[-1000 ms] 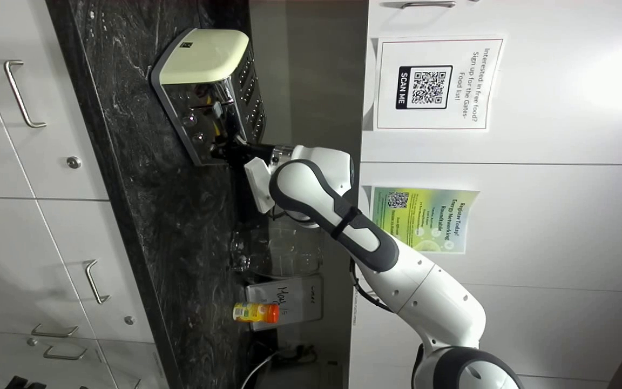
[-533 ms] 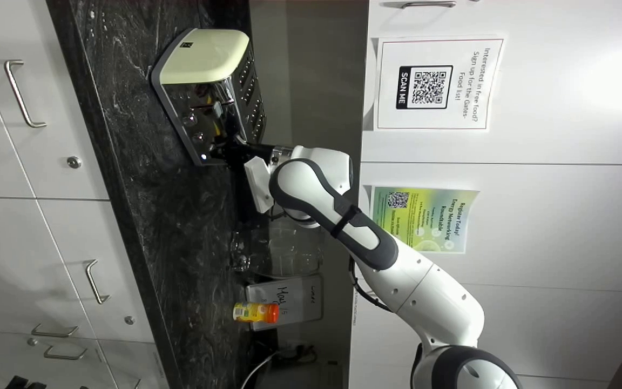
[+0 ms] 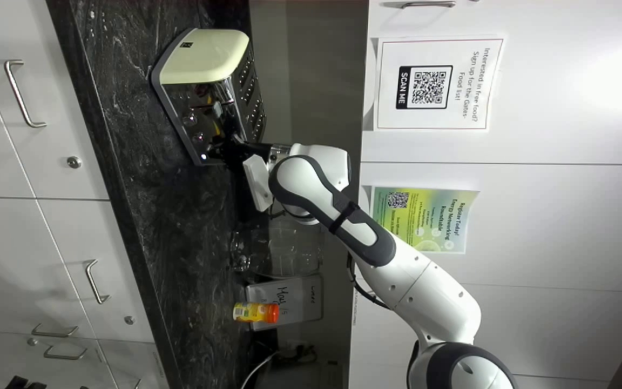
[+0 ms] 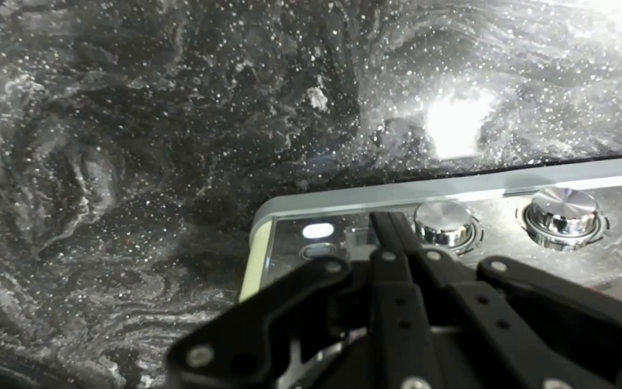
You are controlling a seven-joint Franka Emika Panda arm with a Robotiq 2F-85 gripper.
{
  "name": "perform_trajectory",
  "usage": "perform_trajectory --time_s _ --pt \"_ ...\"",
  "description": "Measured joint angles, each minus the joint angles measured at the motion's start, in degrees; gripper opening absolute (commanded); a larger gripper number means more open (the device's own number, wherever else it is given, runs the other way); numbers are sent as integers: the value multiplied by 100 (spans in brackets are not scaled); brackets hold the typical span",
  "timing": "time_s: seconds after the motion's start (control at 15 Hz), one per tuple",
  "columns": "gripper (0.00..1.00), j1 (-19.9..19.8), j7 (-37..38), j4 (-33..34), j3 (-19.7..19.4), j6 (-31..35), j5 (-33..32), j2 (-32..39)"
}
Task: Push the toaster lever down
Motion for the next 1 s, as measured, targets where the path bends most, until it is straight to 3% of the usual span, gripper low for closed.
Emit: perform_trajectory --time_s 0.53,1.0 --pt "0 386 231 -223 -473 386 -1 -289" --pt "0 529 261 -1443 -455 369 -2 -1794"
